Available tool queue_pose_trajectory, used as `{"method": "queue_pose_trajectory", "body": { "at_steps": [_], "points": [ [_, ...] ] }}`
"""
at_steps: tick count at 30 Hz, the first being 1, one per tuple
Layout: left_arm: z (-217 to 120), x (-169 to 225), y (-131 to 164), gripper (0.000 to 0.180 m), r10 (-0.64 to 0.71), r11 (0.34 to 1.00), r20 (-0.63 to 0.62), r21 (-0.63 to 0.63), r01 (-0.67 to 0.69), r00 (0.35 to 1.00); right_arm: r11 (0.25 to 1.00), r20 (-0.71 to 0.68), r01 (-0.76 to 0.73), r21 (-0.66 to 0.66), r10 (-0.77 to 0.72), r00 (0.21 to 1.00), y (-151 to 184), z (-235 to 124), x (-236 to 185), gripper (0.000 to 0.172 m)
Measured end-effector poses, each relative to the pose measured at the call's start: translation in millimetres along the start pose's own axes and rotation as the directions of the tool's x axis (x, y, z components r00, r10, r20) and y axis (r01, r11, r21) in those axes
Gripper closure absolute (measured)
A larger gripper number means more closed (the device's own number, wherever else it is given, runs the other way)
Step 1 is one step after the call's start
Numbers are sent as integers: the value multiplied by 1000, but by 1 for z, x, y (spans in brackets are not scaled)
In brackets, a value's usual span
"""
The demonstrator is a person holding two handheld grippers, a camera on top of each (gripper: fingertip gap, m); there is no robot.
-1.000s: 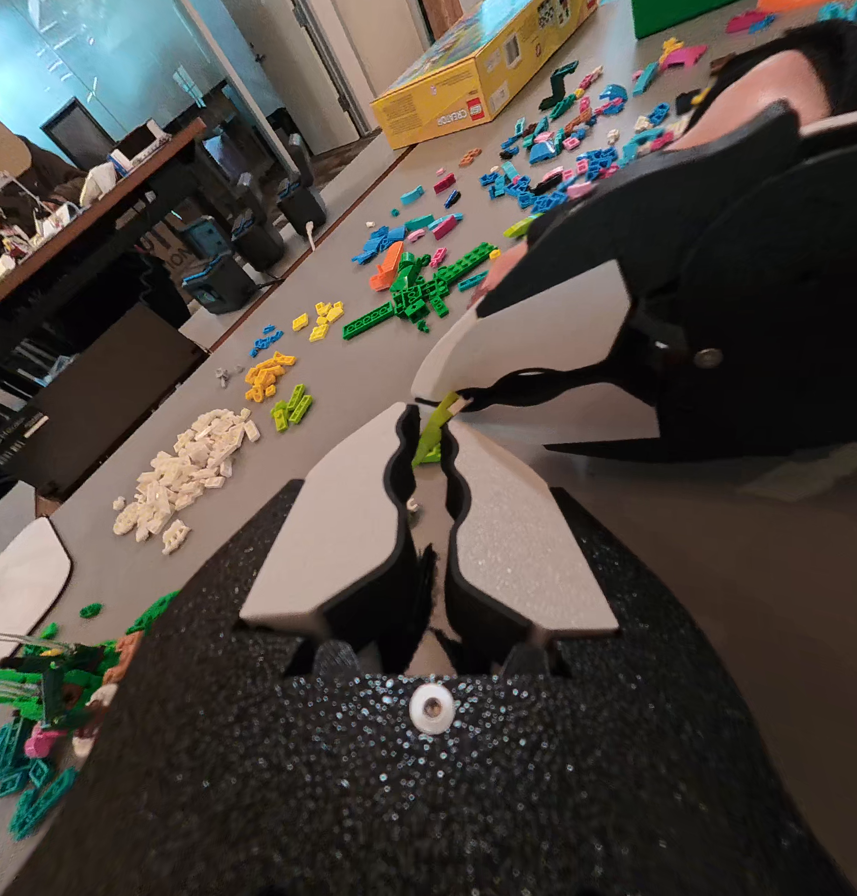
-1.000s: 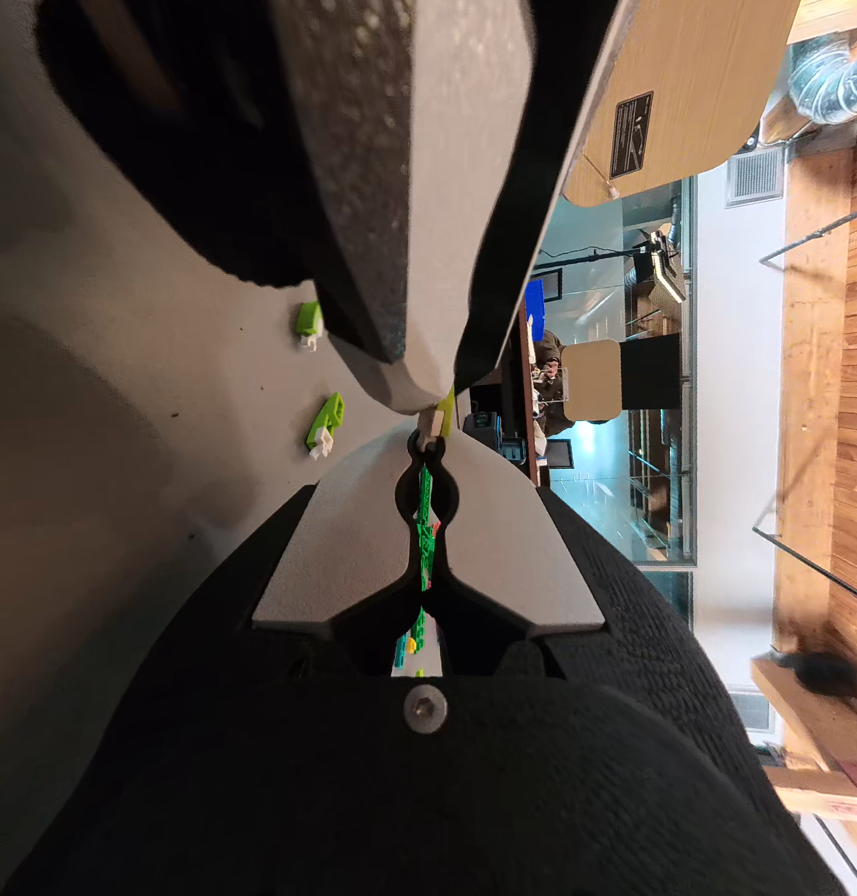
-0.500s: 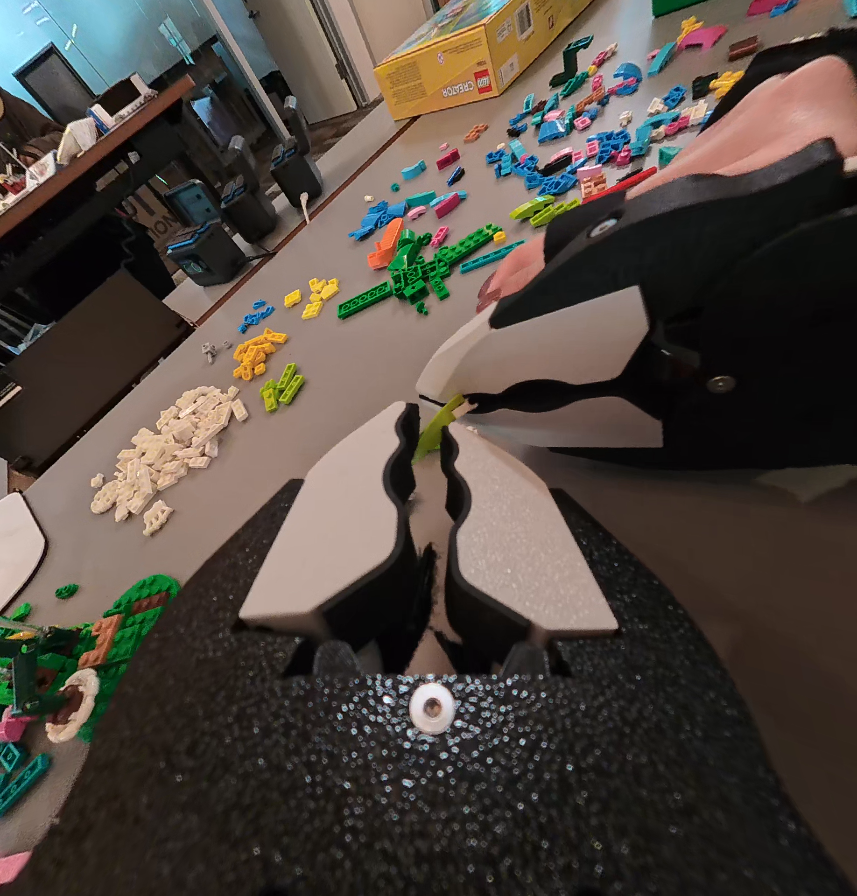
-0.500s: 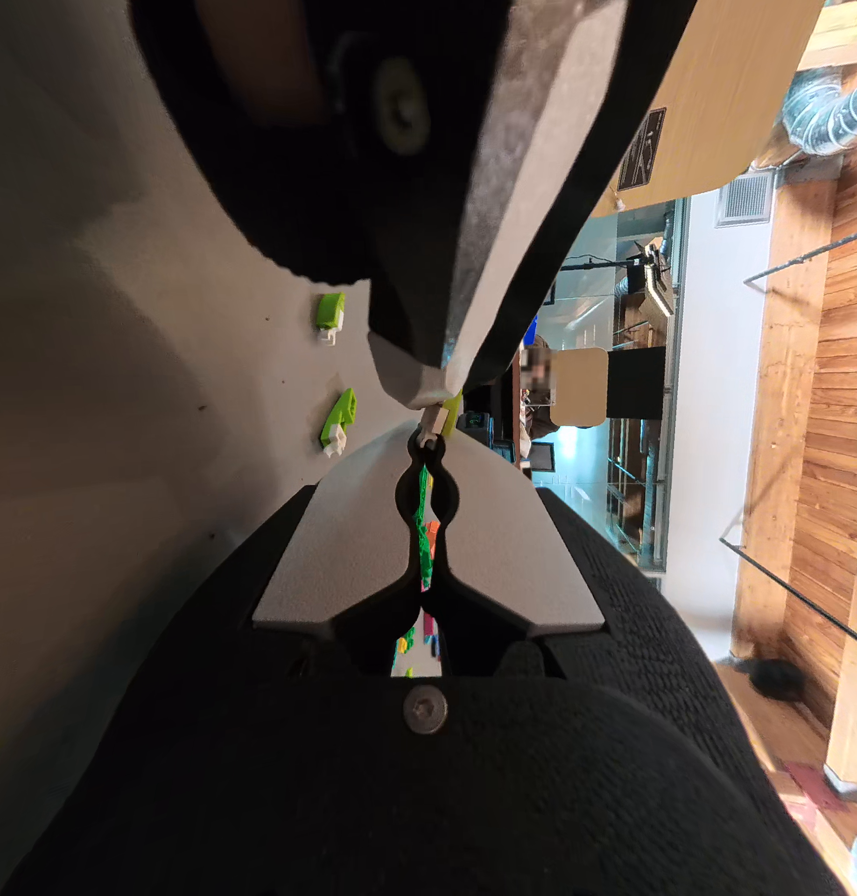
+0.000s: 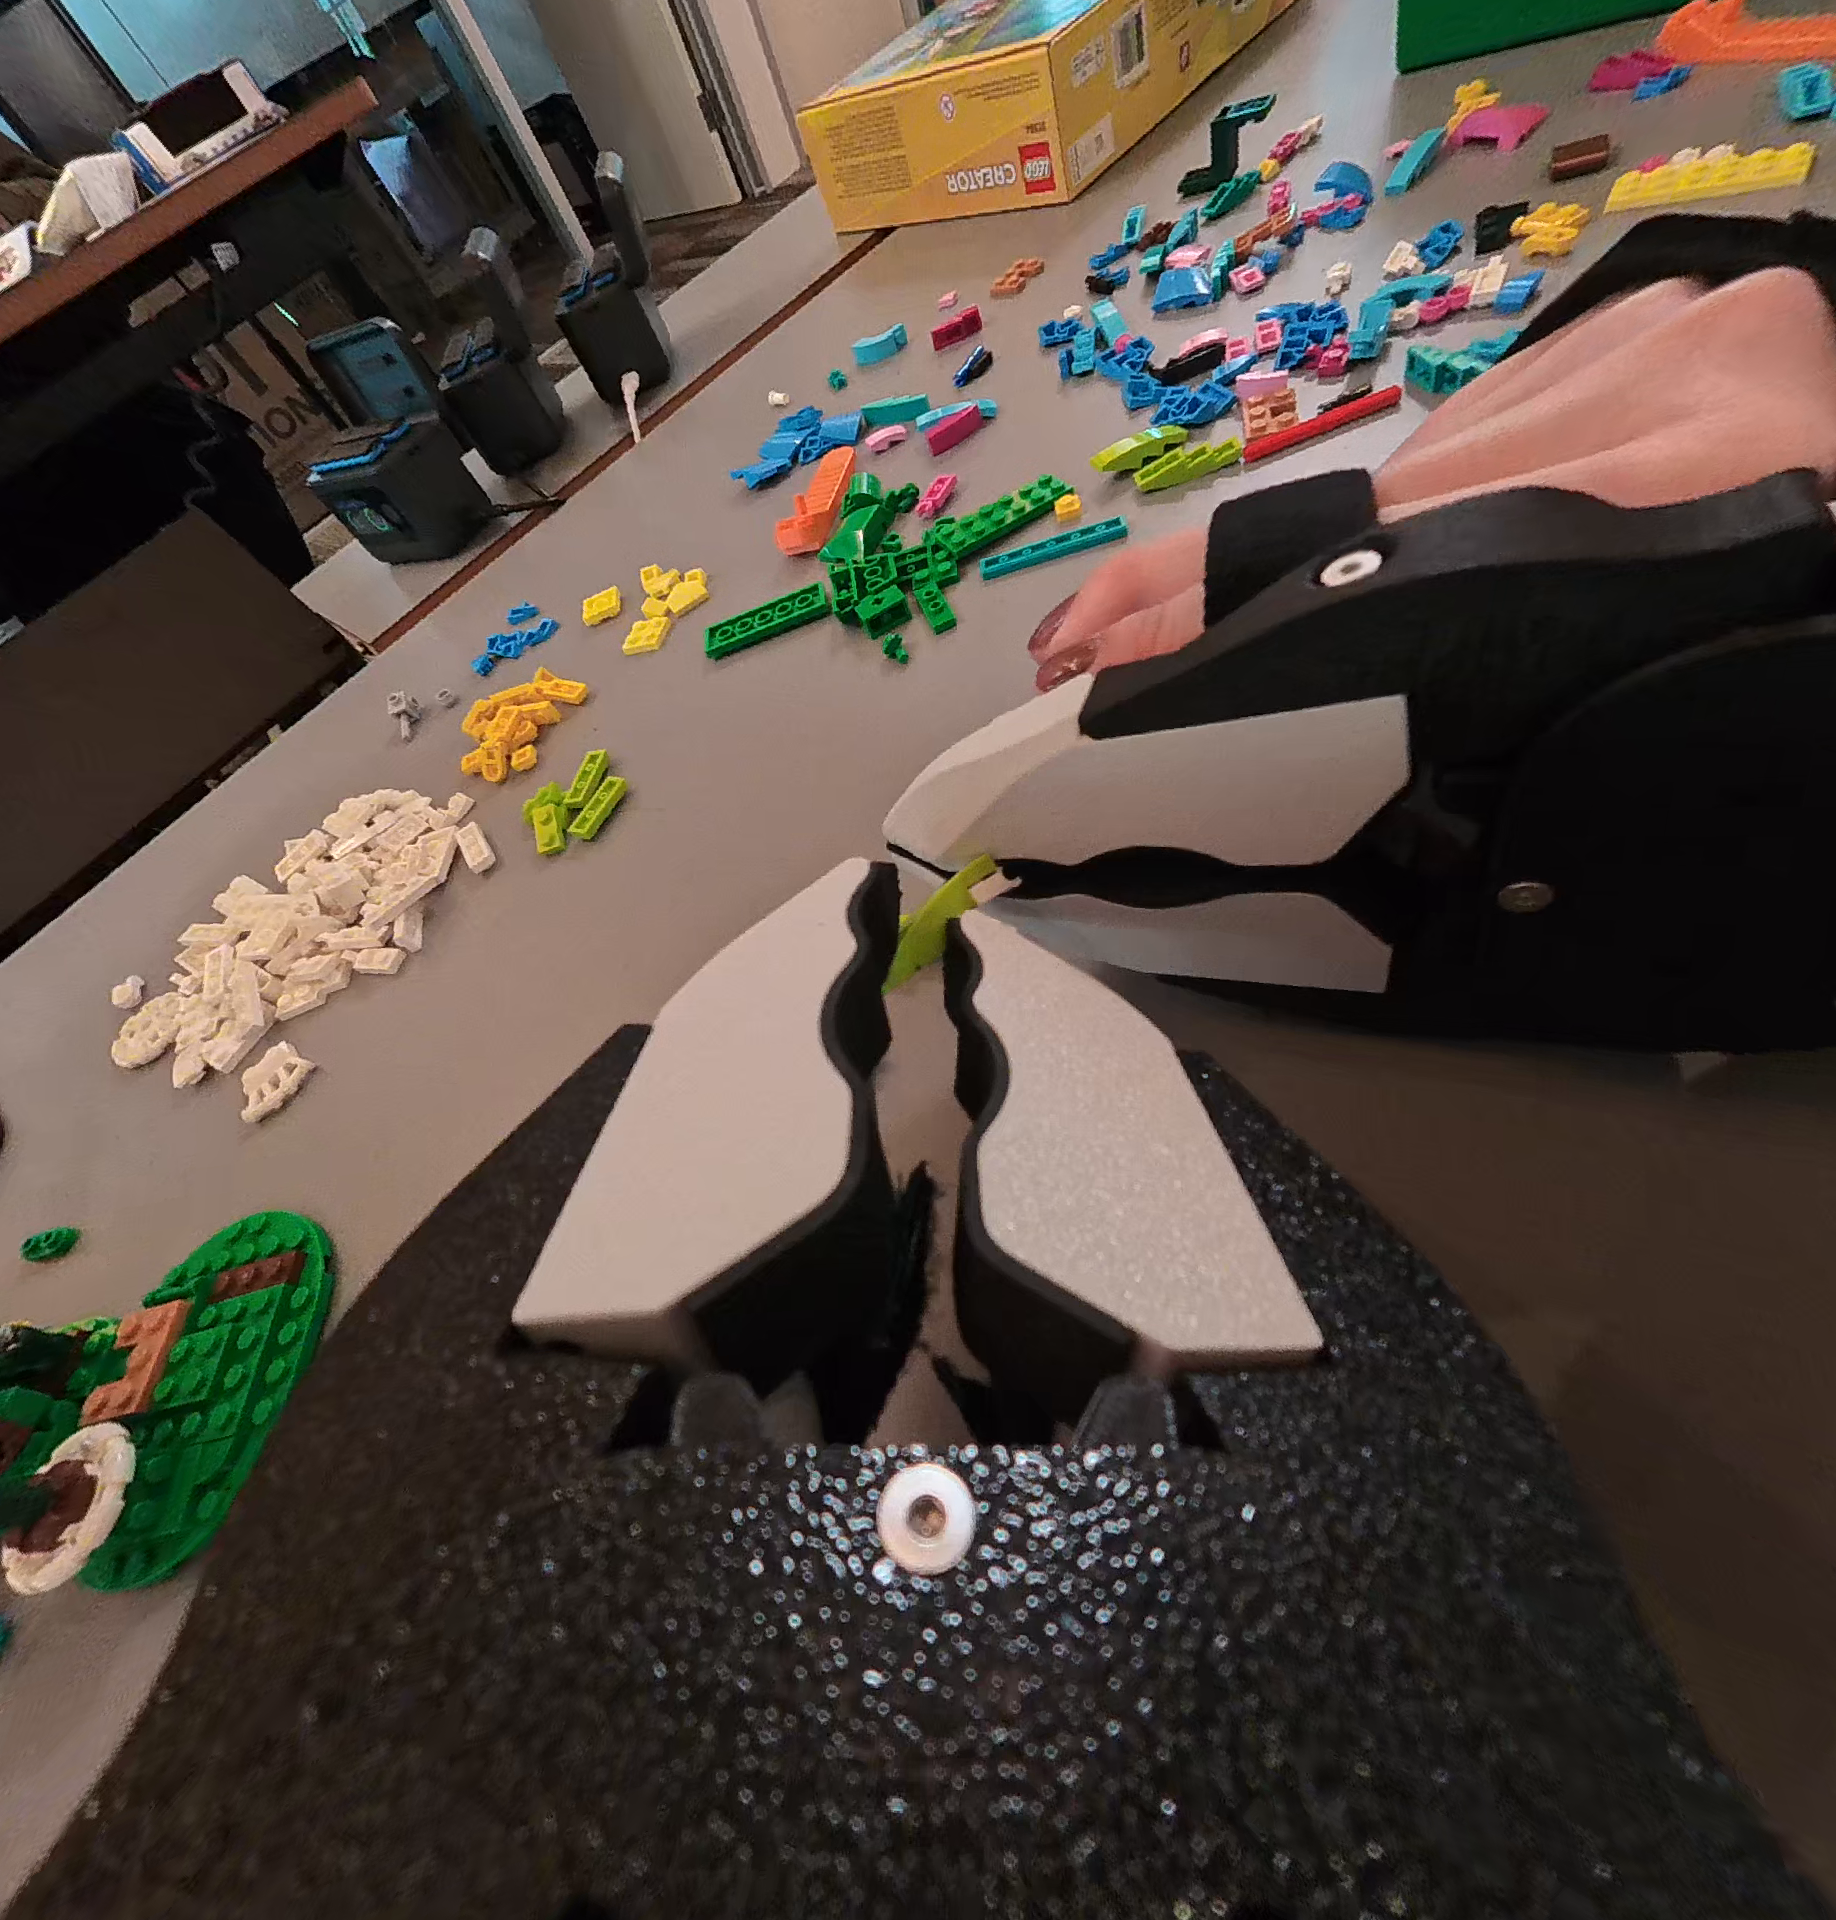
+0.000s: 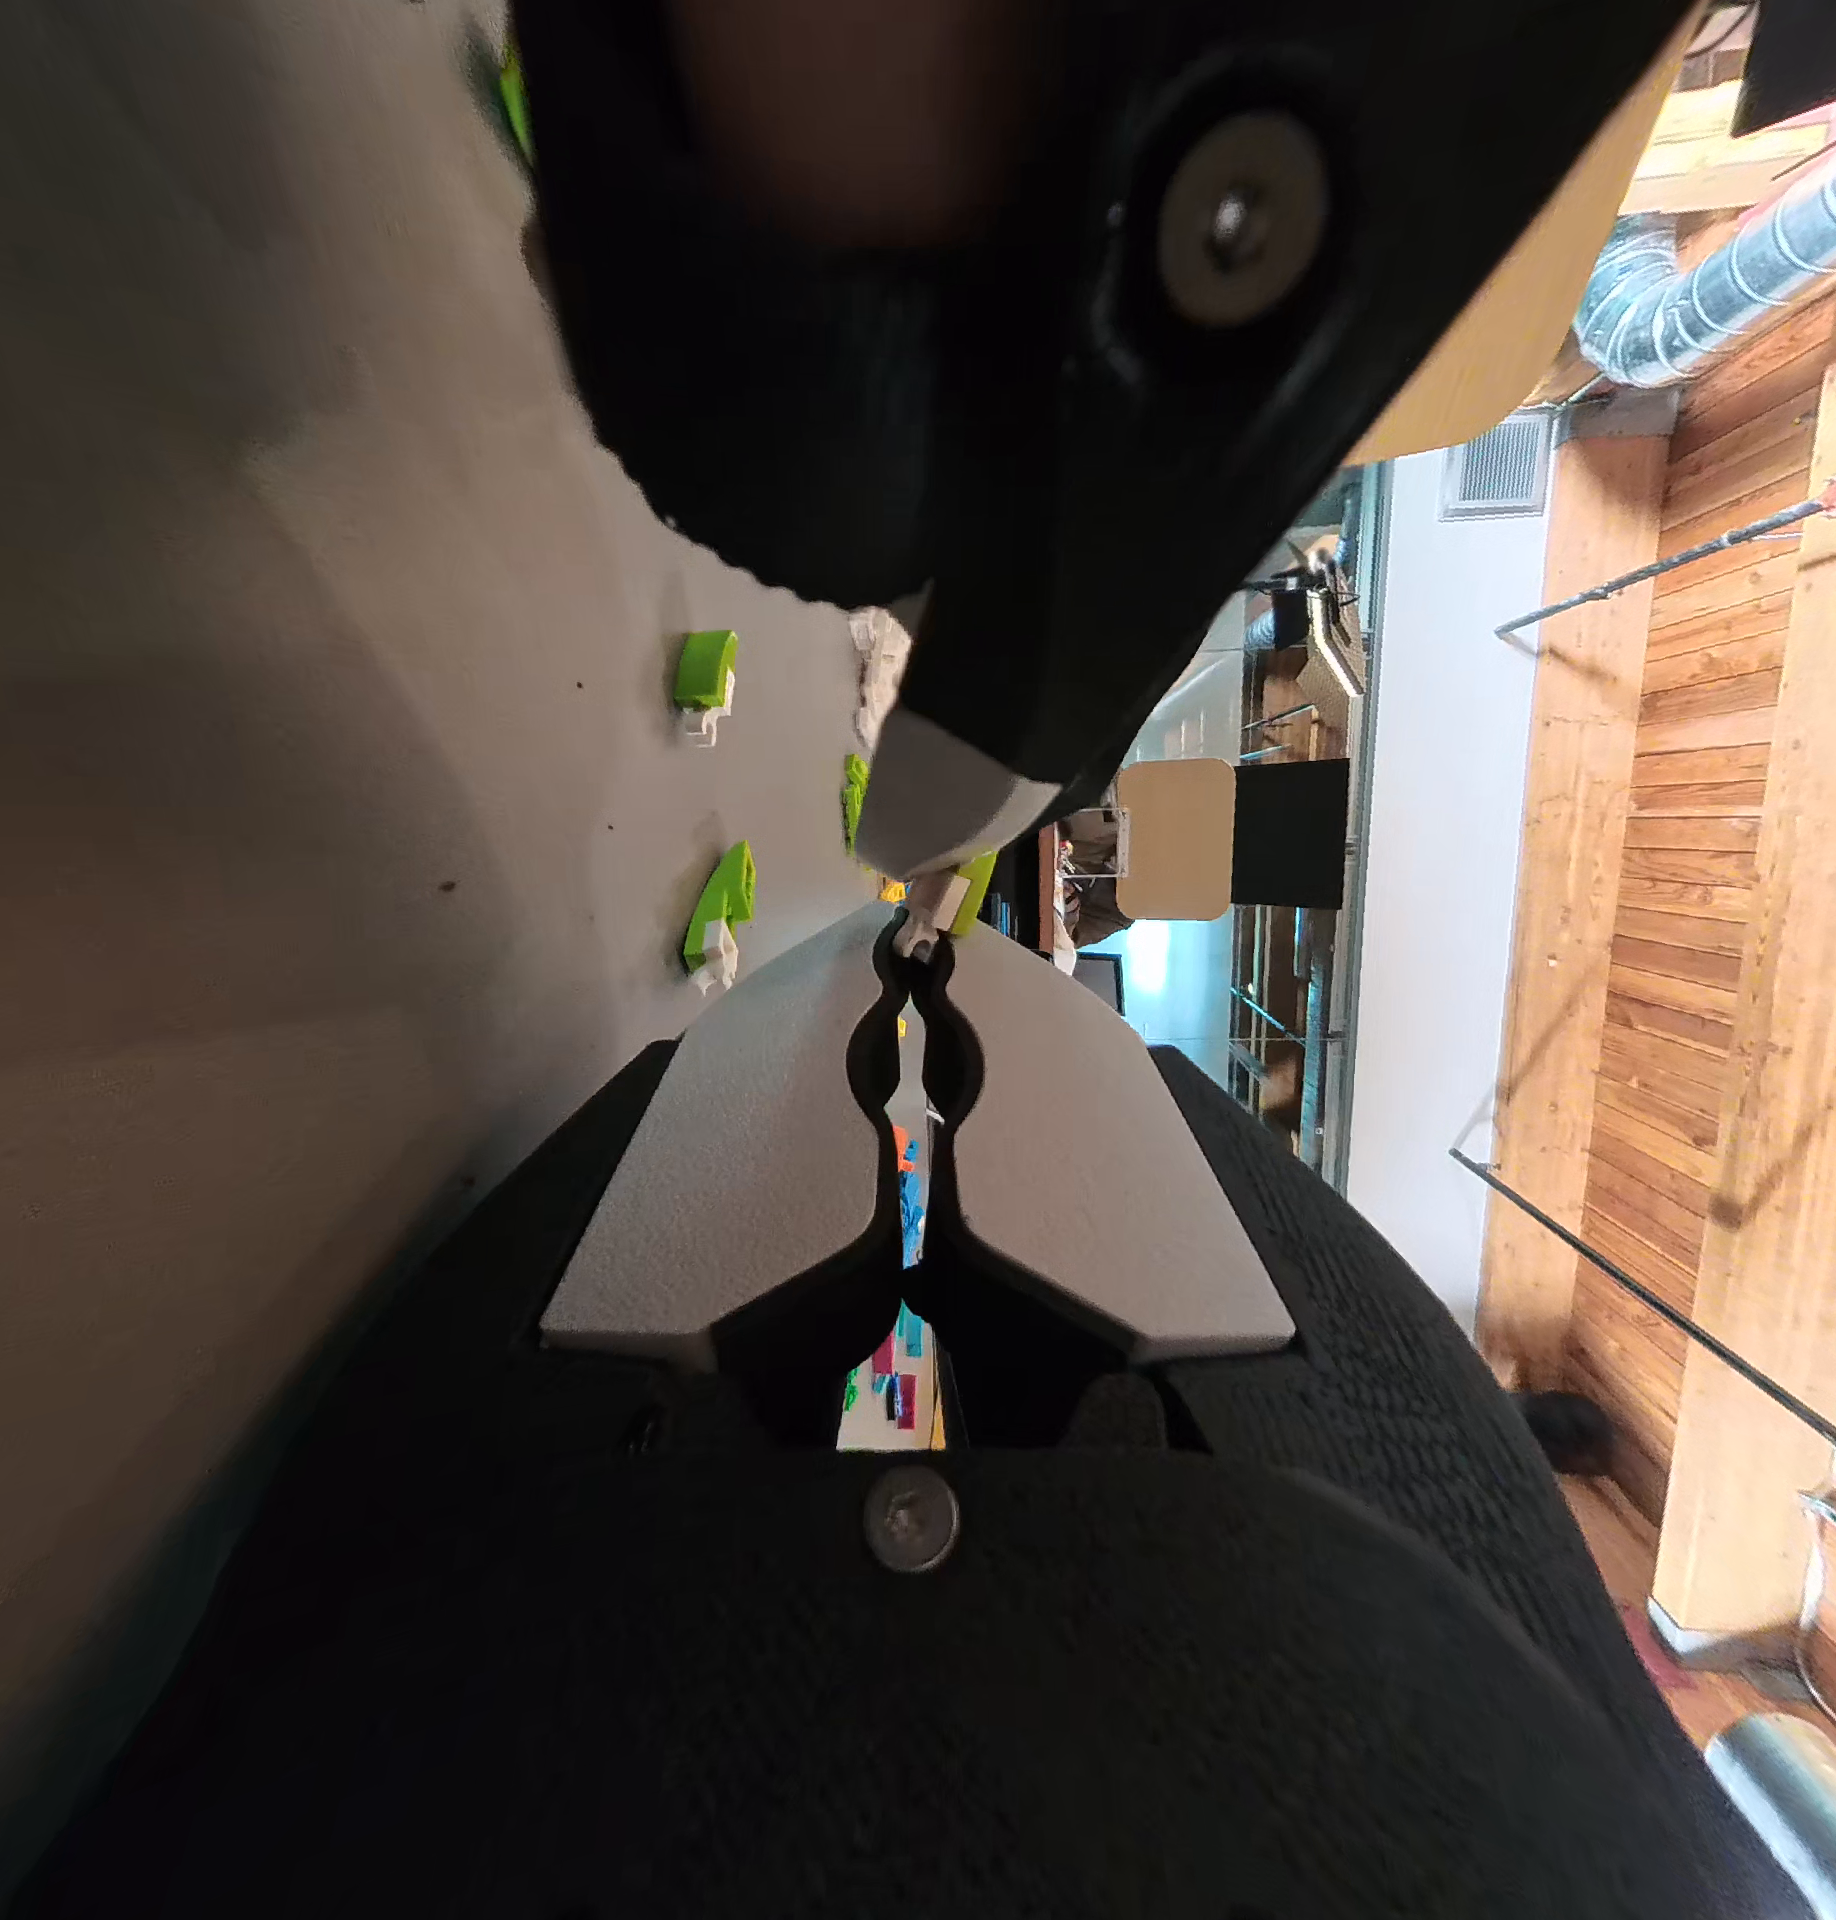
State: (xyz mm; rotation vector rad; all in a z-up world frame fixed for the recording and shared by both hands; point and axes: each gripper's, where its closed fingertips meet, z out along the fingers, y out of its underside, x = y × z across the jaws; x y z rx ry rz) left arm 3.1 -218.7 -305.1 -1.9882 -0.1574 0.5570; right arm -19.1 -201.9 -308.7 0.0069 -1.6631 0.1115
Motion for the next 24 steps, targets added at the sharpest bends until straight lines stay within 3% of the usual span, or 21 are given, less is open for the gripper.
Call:
{"method": "queue_pose_trajectory", "body": {
  "at_steps": [13,18,24],
  "points": [
    [1,0,0,171,0,1000,-6,0,0,1000,996,27,-81,26,81,996,0,0,-2,172],
    [3,5,3,172,69,998,-48,-7,-70,996,989,53,-143,41,141,989,2,3,-2,172],
    [5,9,3,165,211,977,23,1,-211,977,984,34,-173,35,171,985,10,5,5,172]
  ]
}}
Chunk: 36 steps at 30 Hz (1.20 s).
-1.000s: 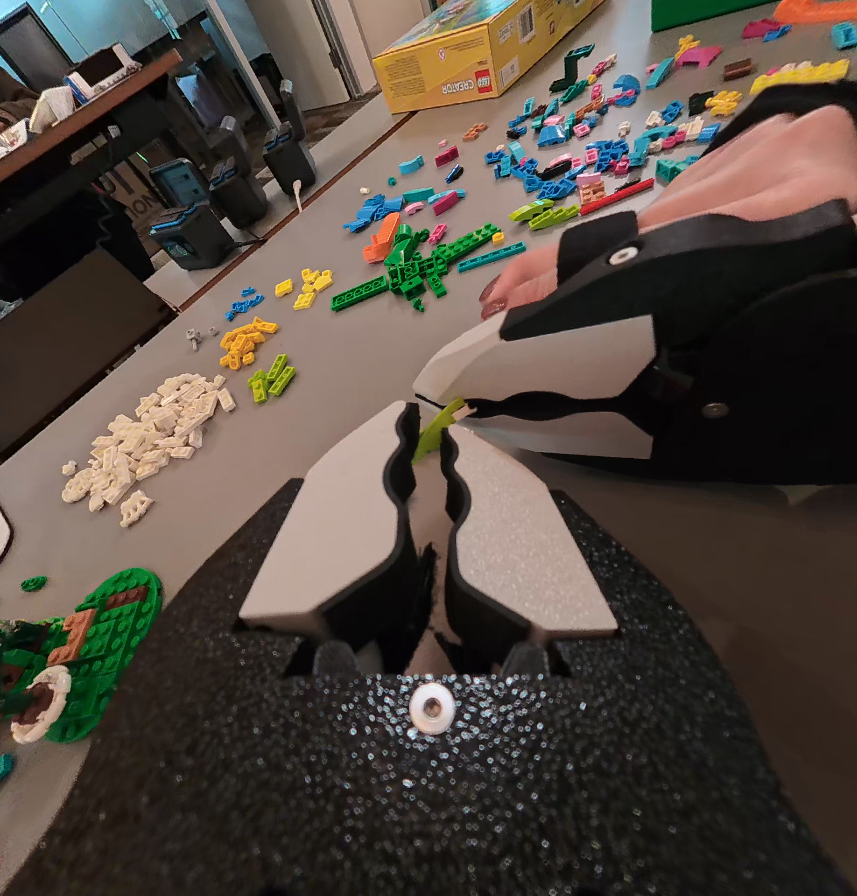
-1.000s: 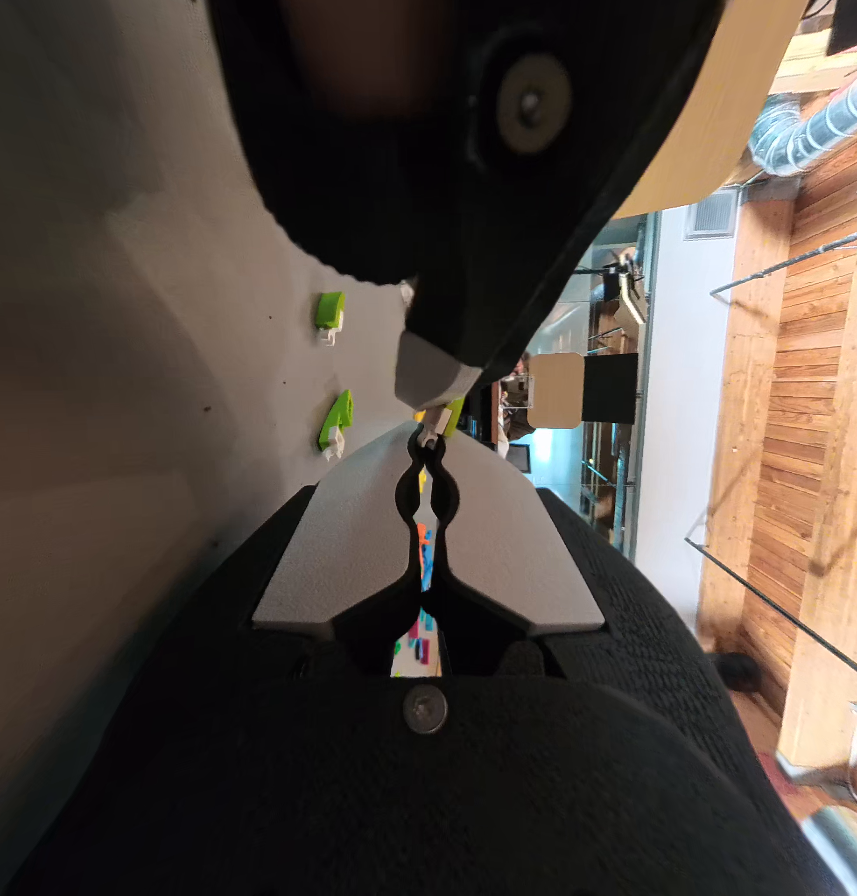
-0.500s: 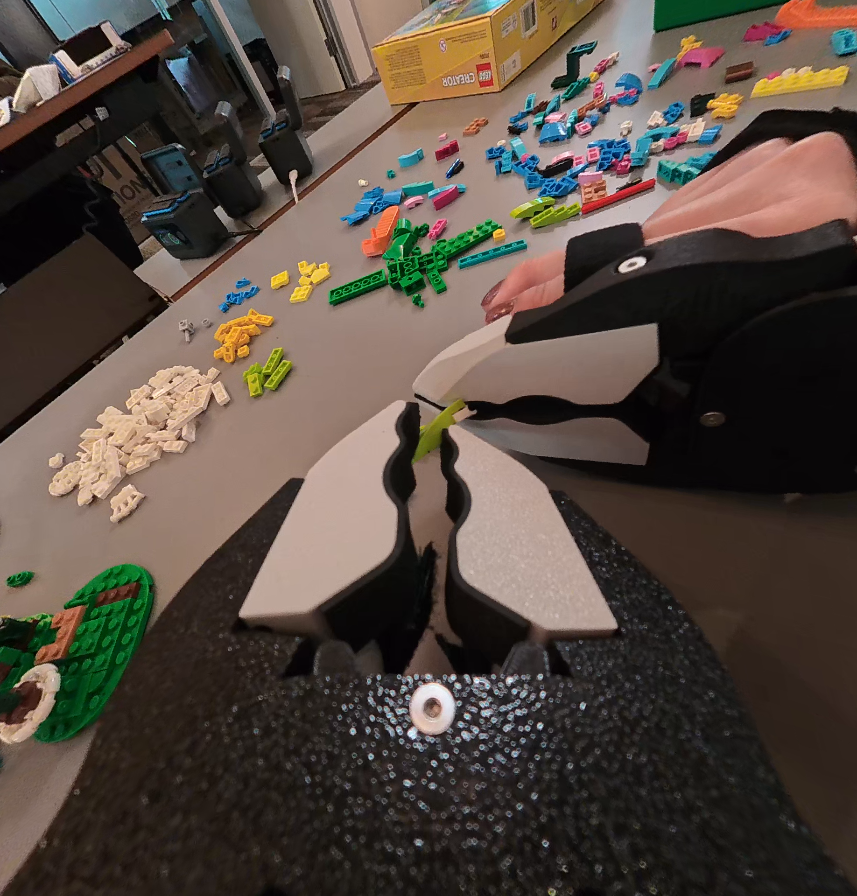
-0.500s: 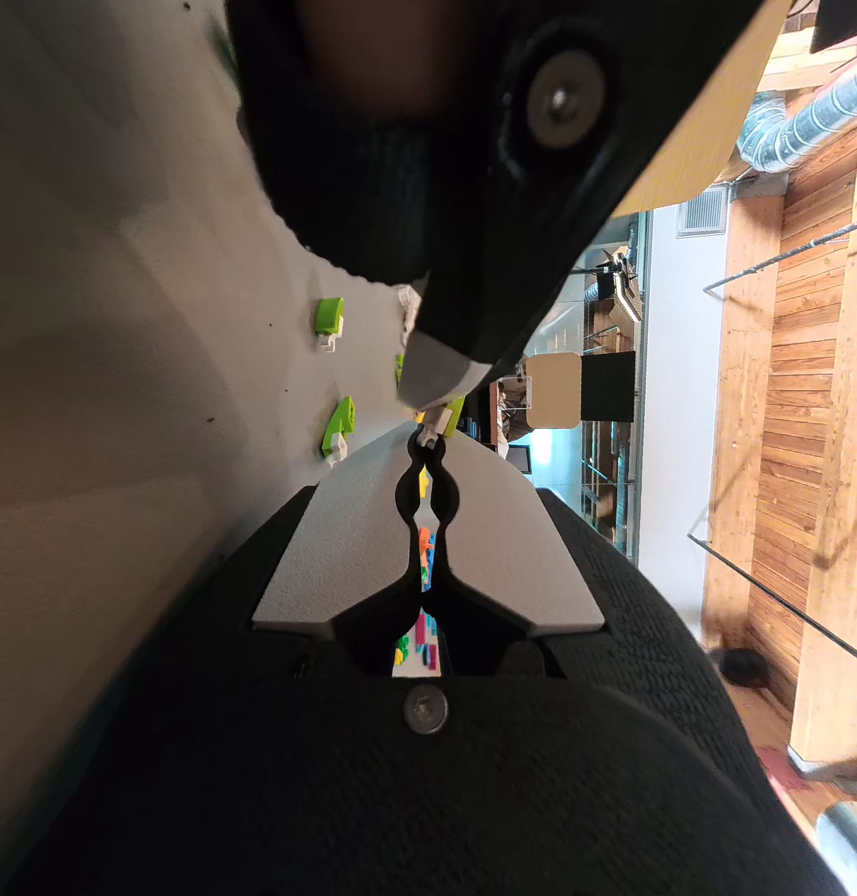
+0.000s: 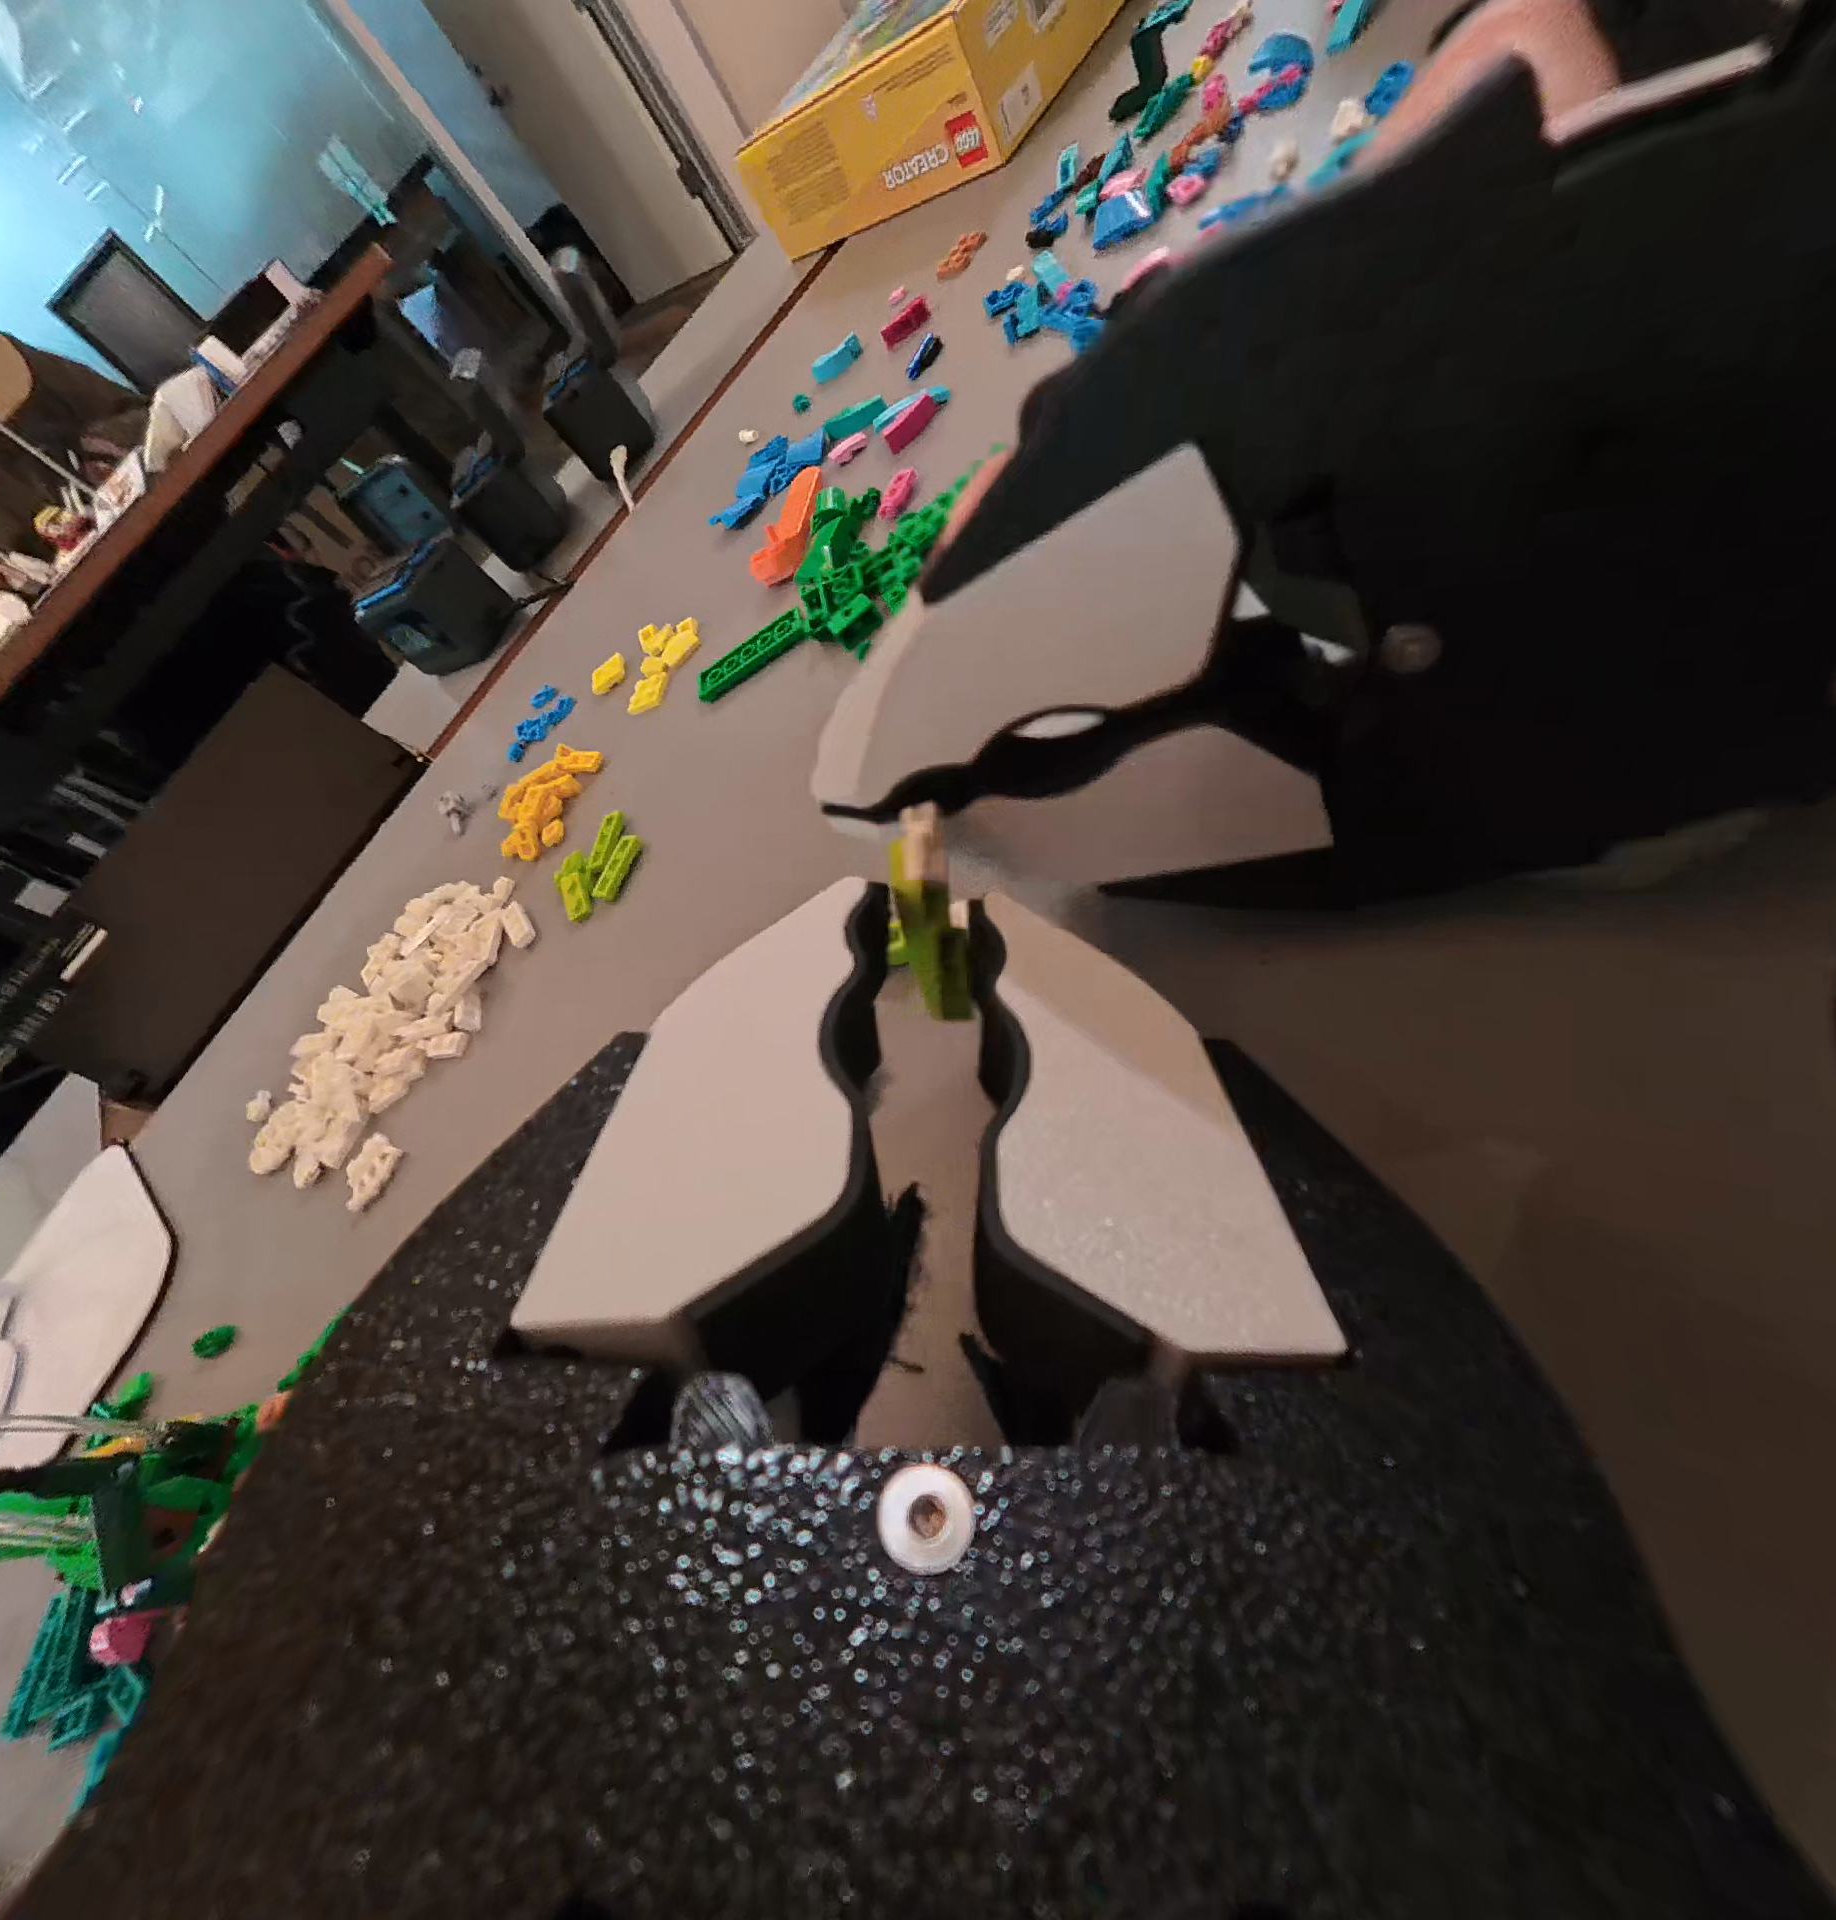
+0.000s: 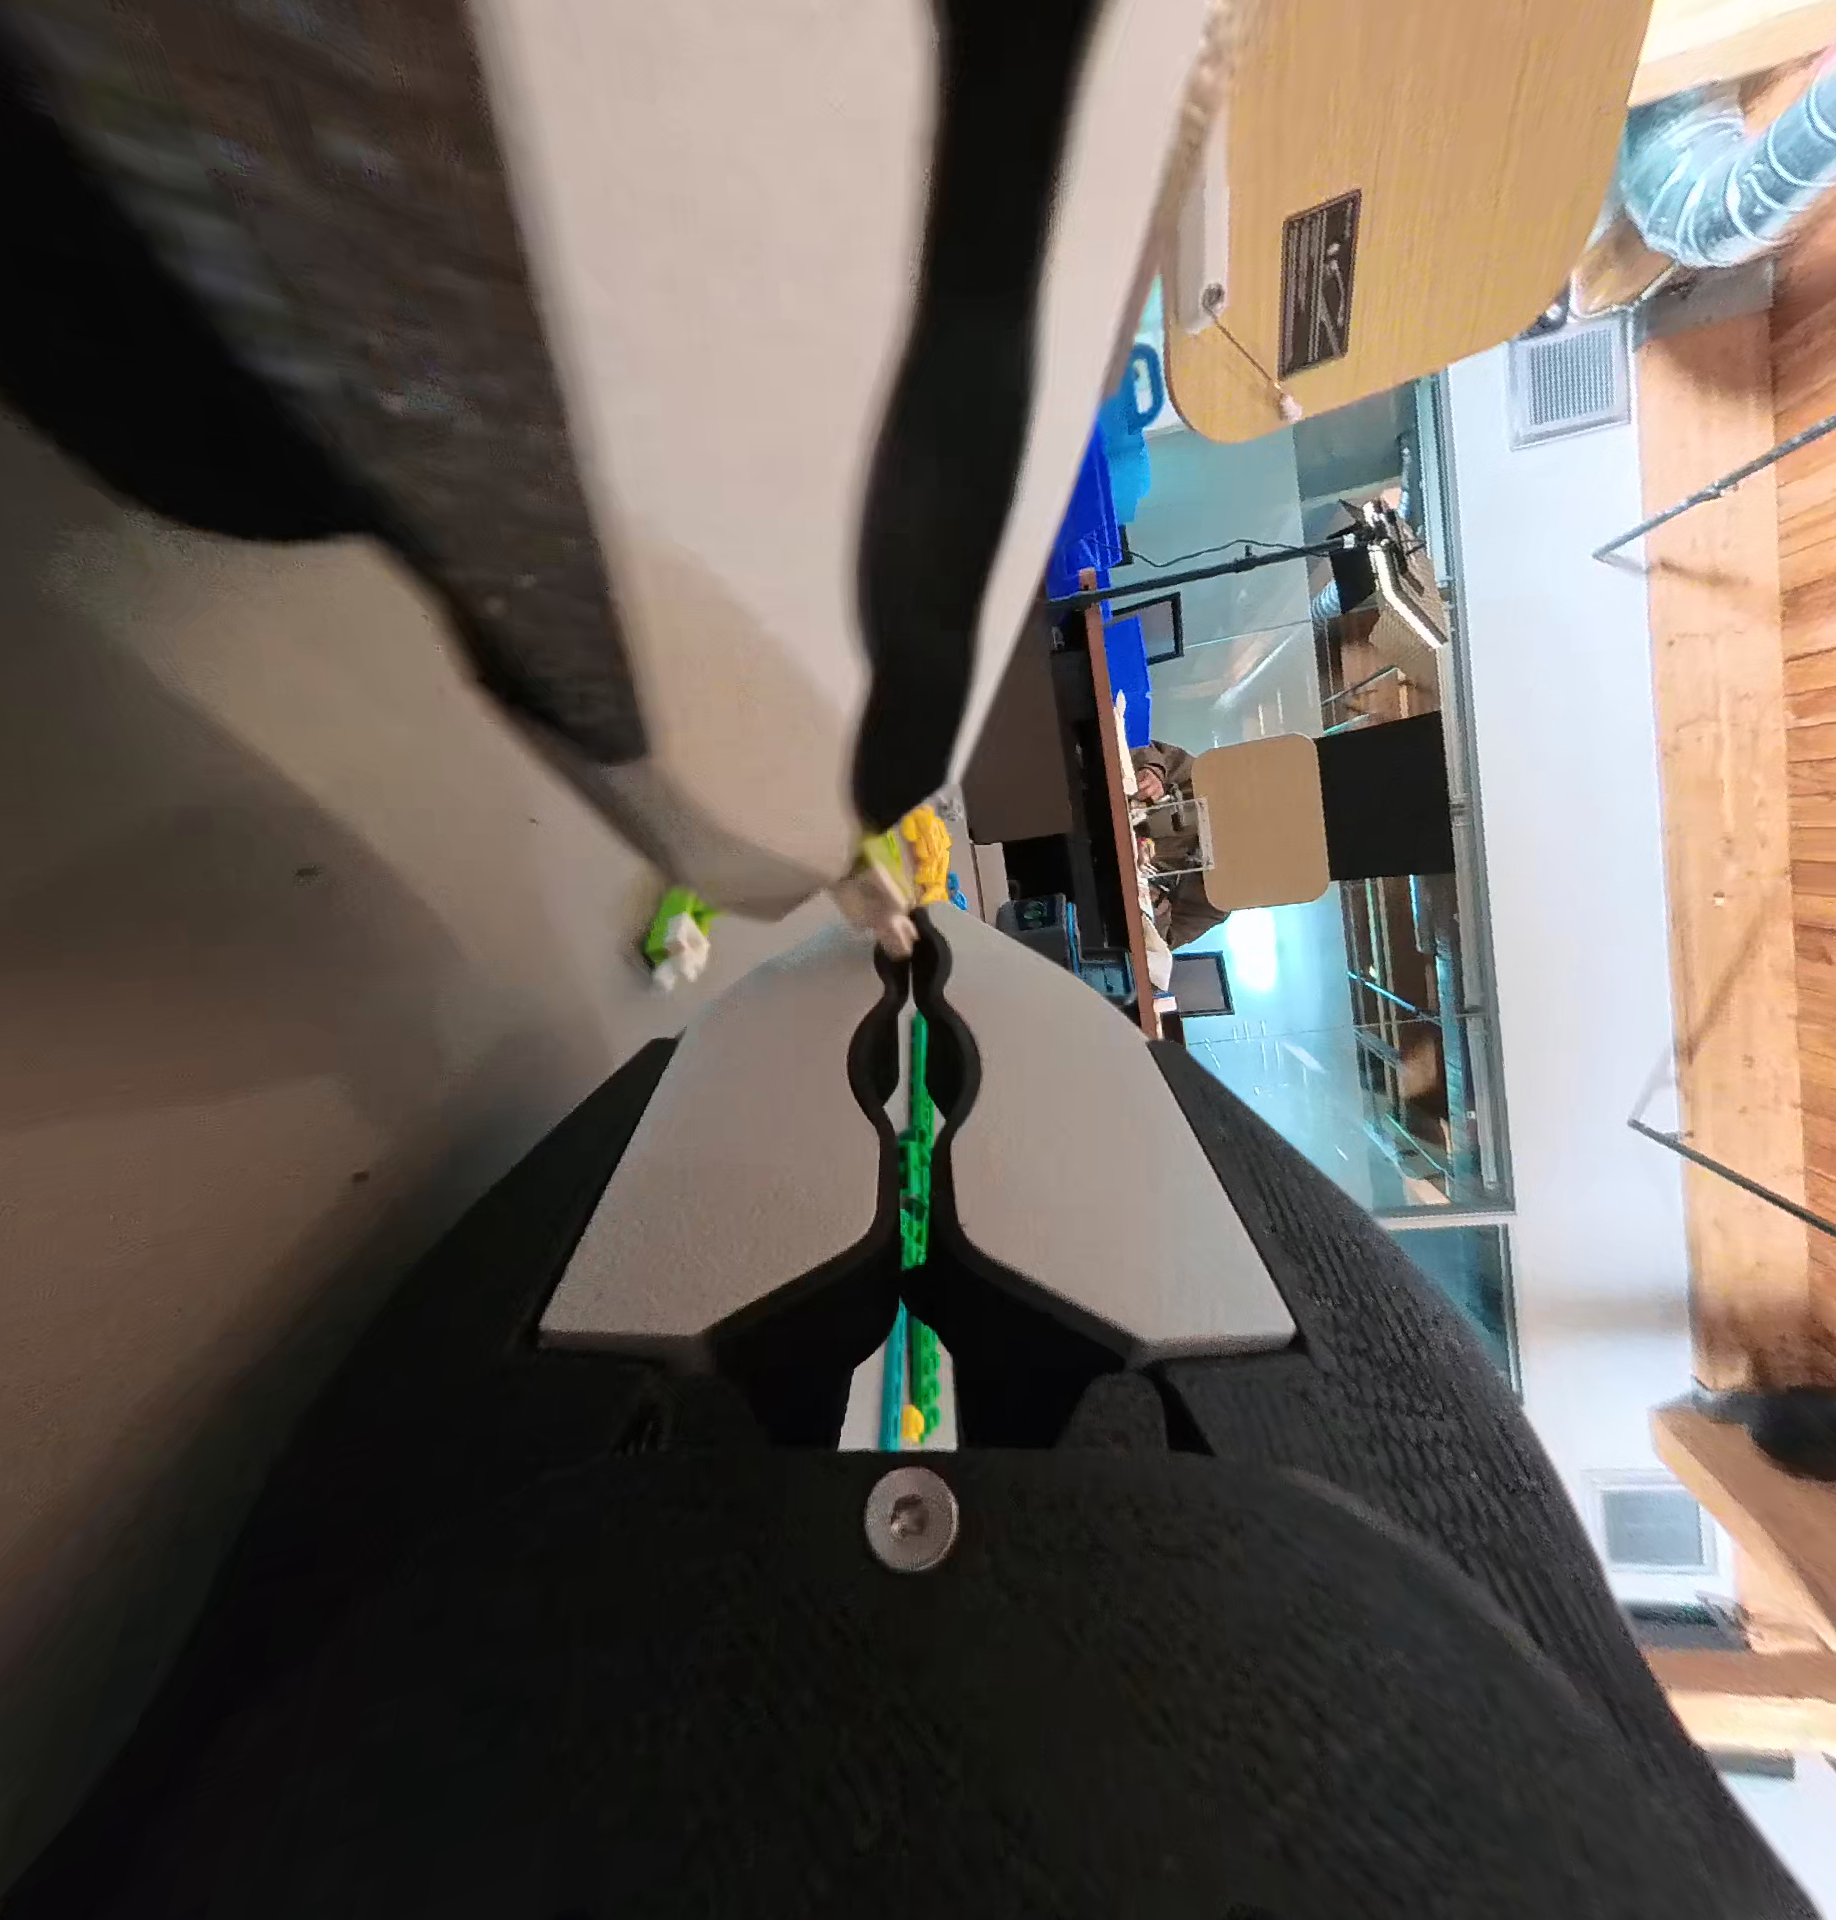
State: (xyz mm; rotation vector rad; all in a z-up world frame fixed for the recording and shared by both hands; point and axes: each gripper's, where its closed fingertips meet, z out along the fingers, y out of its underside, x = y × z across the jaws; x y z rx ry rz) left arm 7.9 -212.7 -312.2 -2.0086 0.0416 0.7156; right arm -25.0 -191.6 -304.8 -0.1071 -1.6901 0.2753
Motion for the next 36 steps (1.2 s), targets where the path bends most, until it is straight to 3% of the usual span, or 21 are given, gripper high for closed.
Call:
{"method": "queue_pose_trajectory", "body": {
  "at_steps": [3,10,14,18,25,36],
  "points": [
    [0,1,0,154,7,1000,-3,2,-7,1000,999,-2,-31,18,31,1000,3,0,5,172],
    [-6,-26,5,164,-19,1000,167,5,19,986,997,1,-83,-9,83,997,19,3,13,172],
    [-28,-59,-8,171,-169,976,291,182,119,942,968,37,-251,18,250,968,34,5,20,172],
    [-61,-96,-13,177,-372,890,367,403,215,852,926,26,-373,55,372,928,44,5,33,172],
    [-81,-124,2,177,-564,776,346,534,337,750,930,11,-354,97,355,935,37,3,36,172],
    [-71,-115,0,177,-515,810,328,488,324,792,935,31,-340,104,339,940,34,3,32,172]
  ]
}}
